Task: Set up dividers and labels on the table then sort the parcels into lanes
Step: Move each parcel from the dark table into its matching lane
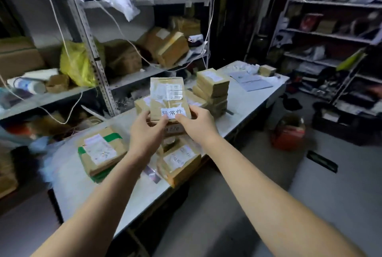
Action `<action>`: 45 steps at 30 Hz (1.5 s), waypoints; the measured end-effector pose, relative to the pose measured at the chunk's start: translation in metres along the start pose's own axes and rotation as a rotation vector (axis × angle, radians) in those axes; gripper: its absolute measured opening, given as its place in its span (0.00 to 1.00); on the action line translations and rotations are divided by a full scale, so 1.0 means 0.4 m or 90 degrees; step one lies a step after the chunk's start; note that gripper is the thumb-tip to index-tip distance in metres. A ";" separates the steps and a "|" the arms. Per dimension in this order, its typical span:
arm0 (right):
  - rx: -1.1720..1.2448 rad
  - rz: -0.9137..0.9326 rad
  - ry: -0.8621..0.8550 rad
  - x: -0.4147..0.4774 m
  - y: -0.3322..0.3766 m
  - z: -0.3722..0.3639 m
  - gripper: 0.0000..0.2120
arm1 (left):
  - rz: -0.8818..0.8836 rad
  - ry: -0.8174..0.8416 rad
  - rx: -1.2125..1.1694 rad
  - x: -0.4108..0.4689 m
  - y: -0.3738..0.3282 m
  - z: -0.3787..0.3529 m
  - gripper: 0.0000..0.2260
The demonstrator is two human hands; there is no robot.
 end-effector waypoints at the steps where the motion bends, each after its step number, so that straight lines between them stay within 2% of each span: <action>1: -0.006 -0.011 -0.015 0.013 -0.035 0.058 0.16 | 0.012 0.014 -0.001 0.006 -0.003 -0.065 0.07; 5: -0.024 -0.060 -0.053 0.082 -0.186 0.244 0.16 | 0.031 0.056 0.002 0.048 0.005 -0.312 0.10; 8: -0.041 -0.100 -0.067 0.149 -0.310 0.354 0.13 | 0.062 0.076 0.011 0.094 0.038 -0.497 0.16; 11: -0.068 -0.131 -0.072 0.225 -0.439 0.454 0.11 | 0.096 0.089 0.005 0.143 0.090 -0.675 0.17; 14: -0.102 -0.180 -0.072 0.297 -0.565 0.554 0.02 | 0.142 0.125 0.009 0.174 0.143 -0.845 0.18; 19: -0.115 -0.238 -0.030 0.420 -0.748 0.661 0.06 | 0.215 0.143 0.031 0.228 0.200 -1.060 0.20; 22: -0.134 -0.252 0.028 0.502 -0.855 0.677 0.09 | 0.238 0.116 0.066 0.267 0.231 -1.137 0.20; 28: -0.150 -0.237 0.200 0.672 -1.051 0.636 0.10 | 0.322 0.039 0.042 0.335 0.338 -1.270 0.26; 33: -0.185 -0.219 0.320 0.760 -1.170 0.569 0.21 | 0.414 -0.033 0.046 0.367 0.402 -1.317 0.27; 39: -0.219 -0.164 0.375 0.808 -1.208 0.514 0.22 | 0.437 -0.086 0.076 0.404 0.439 -1.333 0.35; 45: -0.268 -0.139 0.387 0.822 -1.194 0.511 0.22 | 0.444 -0.113 0.111 0.399 0.440 -1.334 0.33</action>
Point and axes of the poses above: each hand's wrist, its own x-axis towards the middle knuckle, its own z-axis out of the back of the hand, y = z × x, the point moved 9 cm from there along x, towards the middle knuckle, and after that the axes turned 6 degrees about z, right-handed, at the moved point
